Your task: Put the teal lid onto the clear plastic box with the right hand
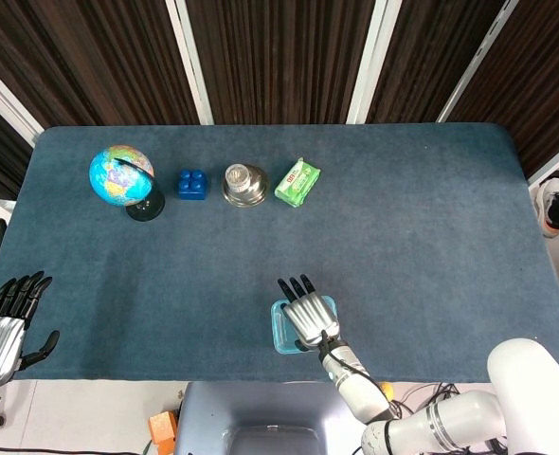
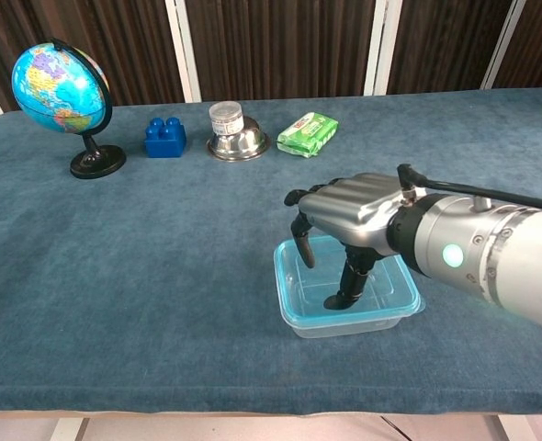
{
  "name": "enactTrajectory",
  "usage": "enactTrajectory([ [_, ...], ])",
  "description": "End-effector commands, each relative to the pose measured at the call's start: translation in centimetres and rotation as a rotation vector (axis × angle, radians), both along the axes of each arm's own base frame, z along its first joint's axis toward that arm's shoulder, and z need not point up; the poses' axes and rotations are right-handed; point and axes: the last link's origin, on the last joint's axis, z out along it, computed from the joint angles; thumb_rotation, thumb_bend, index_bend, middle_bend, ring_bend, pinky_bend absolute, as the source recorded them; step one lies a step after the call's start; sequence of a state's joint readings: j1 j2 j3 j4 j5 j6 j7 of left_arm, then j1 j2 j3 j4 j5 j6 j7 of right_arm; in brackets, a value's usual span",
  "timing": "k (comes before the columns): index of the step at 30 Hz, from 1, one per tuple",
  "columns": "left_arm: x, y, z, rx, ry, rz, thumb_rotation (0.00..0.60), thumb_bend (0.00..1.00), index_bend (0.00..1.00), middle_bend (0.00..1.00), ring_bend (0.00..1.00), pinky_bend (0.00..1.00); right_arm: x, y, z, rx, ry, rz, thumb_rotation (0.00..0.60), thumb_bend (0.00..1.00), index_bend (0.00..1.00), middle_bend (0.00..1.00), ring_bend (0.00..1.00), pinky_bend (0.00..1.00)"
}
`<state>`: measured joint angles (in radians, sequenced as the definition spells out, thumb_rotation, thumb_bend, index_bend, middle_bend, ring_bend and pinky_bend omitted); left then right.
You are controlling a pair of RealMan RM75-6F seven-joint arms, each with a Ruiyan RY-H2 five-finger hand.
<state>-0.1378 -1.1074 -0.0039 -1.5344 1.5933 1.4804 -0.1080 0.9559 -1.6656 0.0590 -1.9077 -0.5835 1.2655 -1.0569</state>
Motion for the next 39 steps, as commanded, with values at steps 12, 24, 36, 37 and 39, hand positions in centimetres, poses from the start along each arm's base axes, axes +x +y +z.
enactTrajectory([
  [12,0.0,0.0,0.0,0.002,0.0,-0.001,0.6,0.34,0.0,0.03,0.02,0.01,-0.4,-0.1,-0.3,-0.003,0.016,0.004,0.6,0.05,0.47,0.0,0.0,0.0],
  [24,0.0,0.1,0.1,0.005,-0.003,-0.001,0.6,0.34,0.0,0.03,0.02,0.01,-0.6,-0.2,-0.4,-0.009,0.014,0.004,0.6,0.05,0.46,0.0,0.0,0.0],
  [36,0.0,-0.1,0.2,0.013,-0.008,-0.005,0.6,0.34,0.0,0.03,0.02,0.01,-0.2,-0.1,5.7,-0.111,-0.088,0.06,0.6,0.05,0.43,0.0,0.0,0.0],
  [37,0.1,-0.2,0.2,0.014,-0.008,-0.006,0.6,0.34,0.0,0.03,0.02,0.01,-0.5,0.1,6.5,-0.122,-0.101,0.063,0.6,0.05,0.42,0.0,0.0,0.0],
  [39,0.1,-0.2,0.2,0.015,-0.007,-0.009,0.6,0.34,0.0,0.03,0.02,0.01,-1.1,0.3,7.6,-0.138,-0.118,0.07,0.6,0.05,0.41,0.0,0.0,0.0],
])
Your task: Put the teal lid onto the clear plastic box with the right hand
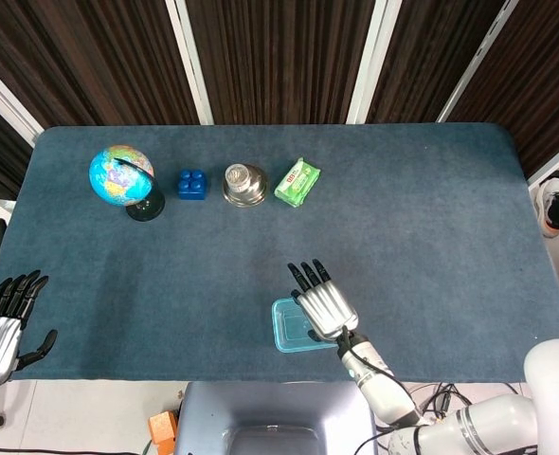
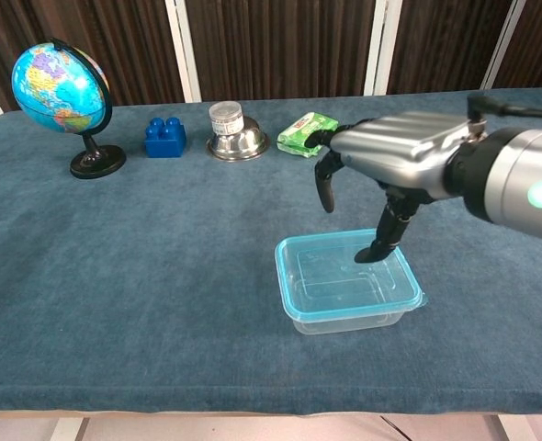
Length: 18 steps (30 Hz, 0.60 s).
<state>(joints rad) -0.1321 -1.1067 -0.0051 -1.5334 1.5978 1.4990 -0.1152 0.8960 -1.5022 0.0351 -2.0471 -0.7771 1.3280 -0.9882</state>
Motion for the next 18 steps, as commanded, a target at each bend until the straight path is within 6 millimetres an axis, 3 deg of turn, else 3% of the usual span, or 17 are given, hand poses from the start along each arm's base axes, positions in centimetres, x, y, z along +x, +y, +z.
enactTrajectory([
  [1,0.1,-0.1,-0.1,0.0,0.001,-0.004,0.6,0.34,0.0,0.03,0.02,0.01,-1.5,0.7,2.7,-0.035,-0.047,0.003,0.6,0.05,0.41,0.0,0.0,0.0],
  [6,0.2,-0.1,-0.4,-0.009,0.009,-0.008,0.6,0.34,0.0,0.03,0.02,0.01,-3.6,0.9,4.1,-0.031,-0.064,-0.014,0.6,0.05,0.36,0.0,0.0,0.0],
  [10,0.3,-0.3,-0.2,0.002,0.008,-0.012,0.6,0.36,0.0,0.03,0.02,0.01,-6.7,2.4,5.9,-0.045,-0.116,-0.036,0.6,0.06,0.23,0.0,0.0,0.0],
  [16,0.1,-0.3,0.1,0.011,0.001,-0.008,0.6,0.36,0.0,0.03,0.02,0.01,-16.0,8.2,9.9,-0.206,-0.102,-0.079,0.6,0.08,0.02,0.0,0.0,0.0],
  [18,0.1,-0.2,0.1,0.009,0.004,-0.009,0.6,0.36,0.0,0.03,0.02,0.01,-18.8,10.2,10.9,-0.276,-0.102,-0.126,0.6,0.08,0.0,0.0,0.0,0.0],
])
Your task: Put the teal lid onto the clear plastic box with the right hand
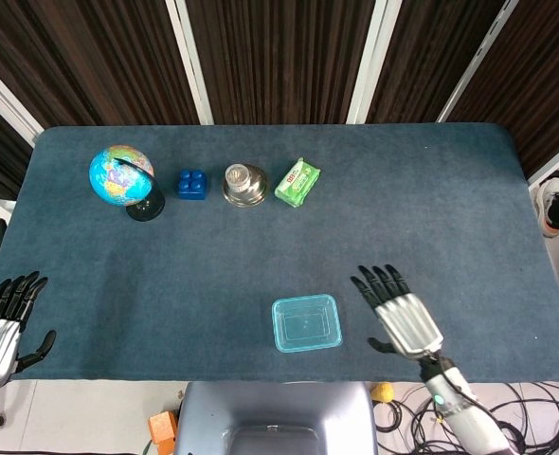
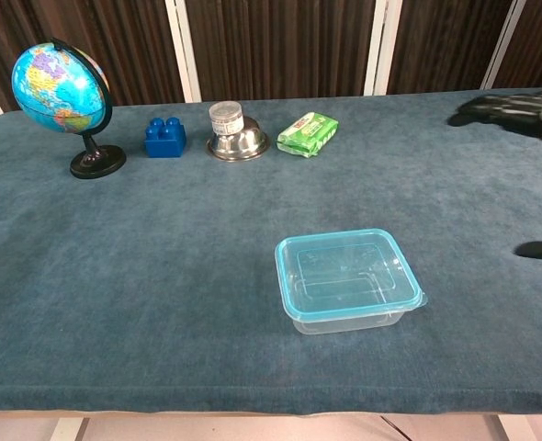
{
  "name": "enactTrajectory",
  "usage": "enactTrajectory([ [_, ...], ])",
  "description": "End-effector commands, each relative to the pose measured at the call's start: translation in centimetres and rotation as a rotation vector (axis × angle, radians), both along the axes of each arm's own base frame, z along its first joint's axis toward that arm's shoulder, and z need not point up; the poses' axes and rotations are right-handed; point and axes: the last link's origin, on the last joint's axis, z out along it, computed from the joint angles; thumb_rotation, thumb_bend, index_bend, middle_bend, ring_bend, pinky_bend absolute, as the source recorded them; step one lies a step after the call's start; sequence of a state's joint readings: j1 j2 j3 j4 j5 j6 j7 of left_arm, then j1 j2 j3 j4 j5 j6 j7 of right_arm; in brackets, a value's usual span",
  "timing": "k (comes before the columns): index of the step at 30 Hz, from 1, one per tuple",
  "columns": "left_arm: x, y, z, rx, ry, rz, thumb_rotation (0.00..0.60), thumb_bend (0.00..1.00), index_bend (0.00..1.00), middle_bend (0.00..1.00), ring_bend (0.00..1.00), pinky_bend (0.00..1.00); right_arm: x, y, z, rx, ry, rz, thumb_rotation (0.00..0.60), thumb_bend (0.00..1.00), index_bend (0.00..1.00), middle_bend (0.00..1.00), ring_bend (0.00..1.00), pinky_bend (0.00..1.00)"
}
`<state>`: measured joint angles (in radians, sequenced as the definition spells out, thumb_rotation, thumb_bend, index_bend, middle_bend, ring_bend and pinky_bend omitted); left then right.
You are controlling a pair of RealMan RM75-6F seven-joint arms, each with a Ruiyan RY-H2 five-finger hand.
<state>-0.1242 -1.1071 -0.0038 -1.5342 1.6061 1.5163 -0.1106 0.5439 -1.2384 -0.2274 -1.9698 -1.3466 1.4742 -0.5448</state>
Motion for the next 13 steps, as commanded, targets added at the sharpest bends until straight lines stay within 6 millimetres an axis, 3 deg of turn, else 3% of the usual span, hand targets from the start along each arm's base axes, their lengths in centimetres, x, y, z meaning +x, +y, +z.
enactTrajectory([
  [1,0.0,0.1,-0.1,-0.002,0.005,-0.002,0.6,0.36,0.0,0.03,0.02,0.01,-8.5,5.8,3.5,-0.144,0.004,-0.112,0.6,0.08,0.0,0.0,0.0,0.0],
  [5,0.3,0.0,-0.6,-0.018,0.019,-0.013,0.6,0.36,0.0,0.03,0.02,0.01,-10.7,6.1,4.1,-0.175,-0.043,-0.147,0.6,0.08,0.0,0.0,0.0,0.0],
  [13,0.6,0.0,-1.3,-0.033,0.038,-0.024,0.6,0.36,0.0,0.03,0.02,0.01,-11.1,5.9,4.4,-0.189,-0.063,-0.154,0.6,0.08,0.0,0.0,0.0,0.0],
])
